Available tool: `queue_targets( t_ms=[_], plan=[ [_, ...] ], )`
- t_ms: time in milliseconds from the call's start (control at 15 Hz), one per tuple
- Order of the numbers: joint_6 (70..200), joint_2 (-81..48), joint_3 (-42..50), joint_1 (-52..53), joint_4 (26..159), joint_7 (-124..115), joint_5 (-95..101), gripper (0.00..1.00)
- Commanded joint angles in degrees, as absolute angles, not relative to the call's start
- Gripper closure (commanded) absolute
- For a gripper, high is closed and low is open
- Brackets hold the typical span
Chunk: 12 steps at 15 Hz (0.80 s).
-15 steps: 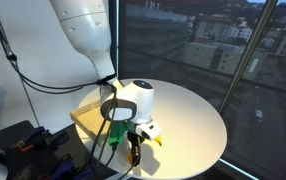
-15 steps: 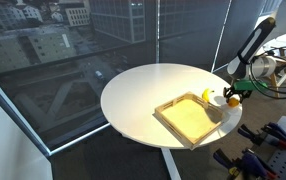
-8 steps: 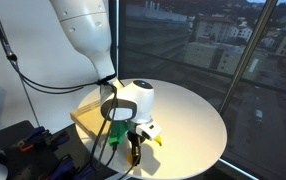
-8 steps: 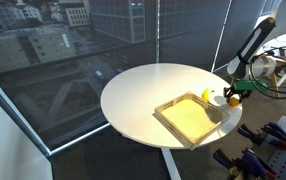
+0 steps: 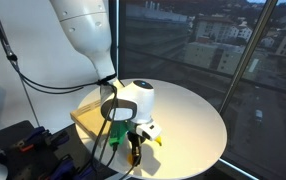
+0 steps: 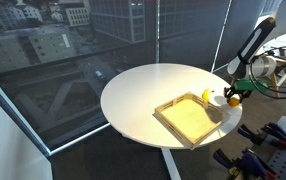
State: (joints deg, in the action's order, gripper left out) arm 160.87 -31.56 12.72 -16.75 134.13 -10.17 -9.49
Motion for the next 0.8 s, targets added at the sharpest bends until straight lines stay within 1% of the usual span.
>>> queue_targets(
  t_ms=[0, 733],
  plan=[
    [159.52, -29.54, 13.56, -16.93, 134.54, -8.37, -9.12, 0.57],
    [156.59, -25.77, 14.09, -17.21, 135.24, -5.72, -8.76, 0.57]
  ],
)
